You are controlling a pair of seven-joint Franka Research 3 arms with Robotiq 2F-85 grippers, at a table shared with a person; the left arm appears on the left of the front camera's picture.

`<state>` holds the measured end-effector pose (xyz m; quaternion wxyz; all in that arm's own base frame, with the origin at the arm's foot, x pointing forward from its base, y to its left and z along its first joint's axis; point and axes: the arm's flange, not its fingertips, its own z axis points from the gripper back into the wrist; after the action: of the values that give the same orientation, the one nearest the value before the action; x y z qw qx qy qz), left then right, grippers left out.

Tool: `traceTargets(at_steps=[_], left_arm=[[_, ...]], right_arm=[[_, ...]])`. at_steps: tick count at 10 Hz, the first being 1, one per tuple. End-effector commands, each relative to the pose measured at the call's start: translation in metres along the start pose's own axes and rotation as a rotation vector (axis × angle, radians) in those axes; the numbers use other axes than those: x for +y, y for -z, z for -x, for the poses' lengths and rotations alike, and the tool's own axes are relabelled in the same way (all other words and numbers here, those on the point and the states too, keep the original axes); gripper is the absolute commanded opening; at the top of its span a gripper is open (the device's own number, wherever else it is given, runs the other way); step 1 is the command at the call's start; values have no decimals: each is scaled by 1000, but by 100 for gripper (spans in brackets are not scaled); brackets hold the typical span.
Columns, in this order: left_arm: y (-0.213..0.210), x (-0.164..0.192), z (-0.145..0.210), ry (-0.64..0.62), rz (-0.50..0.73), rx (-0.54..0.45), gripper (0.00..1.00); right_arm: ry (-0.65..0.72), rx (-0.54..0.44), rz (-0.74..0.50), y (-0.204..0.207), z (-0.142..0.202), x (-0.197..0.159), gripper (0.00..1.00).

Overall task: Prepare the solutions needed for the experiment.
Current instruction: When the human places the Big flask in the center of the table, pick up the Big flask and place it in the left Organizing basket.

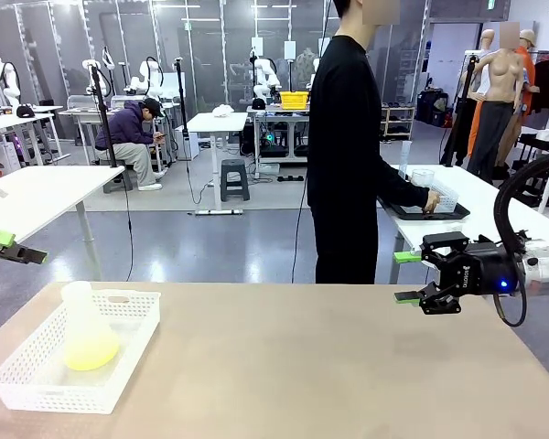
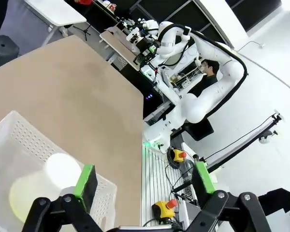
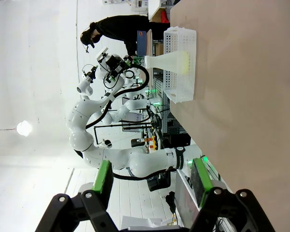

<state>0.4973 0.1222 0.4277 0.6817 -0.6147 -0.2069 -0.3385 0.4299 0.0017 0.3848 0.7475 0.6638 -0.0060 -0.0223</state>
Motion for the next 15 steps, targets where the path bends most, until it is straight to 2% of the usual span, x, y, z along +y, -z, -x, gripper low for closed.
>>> traceTargets(at_steps=[1, 2, 3, 4, 5, 6, 7, 9, 10, 11, 13, 14, 15], left_arm=[[2, 3, 0, 52, -18, 4, 100], [0, 0, 0, 0, 0, 0, 100], [13, -2, 12, -126, -112, 61, 100], [15, -6, 15, -223, -104, -13, 100], [16, -10, 22, -369, -48, -46, 100], [15, -10, 27, -427, -102, -38, 100], [14, -16, 25, -494, -41, -87, 100], [11, -16, 22, -629, -11, -112, 100], [12, -16, 20, -677, -31, -132, 100], [11, -13, 20, -667, -72, -137, 100], [11, -9, 19, -647, -47, -178, 100], [9, -9, 22, -664, -46, -121, 100], [9, -9, 22, -664, -46, -121, 100]], right_arm=[[-2, -4, 2, 0, 0, 1, 82], [-2, -4, 2, 0, 0, 1, 82], [-2, -4, 2, 0, 0, 1, 82], [-2, -4, 2, 0, 0, 1, 82], [-2, -4, 2, 0, 0, 1, 82], [-2, -4, 2, 0, 0, 1, 82], [-2, -4, 2, 0, 0, 1, 82], [-2, -4, 2, 0, 0, 1, 82], [-2, -4, 2, 0, 0, 1, 82], [-2, -4, 2, 0, 0, 1, 82], [-2, -4, 2, 0, 0, 1, 82], [-2, -4, 2, 0, 0, 1, 82], [-2, -4, 2, 0, 0, 1, 82]])
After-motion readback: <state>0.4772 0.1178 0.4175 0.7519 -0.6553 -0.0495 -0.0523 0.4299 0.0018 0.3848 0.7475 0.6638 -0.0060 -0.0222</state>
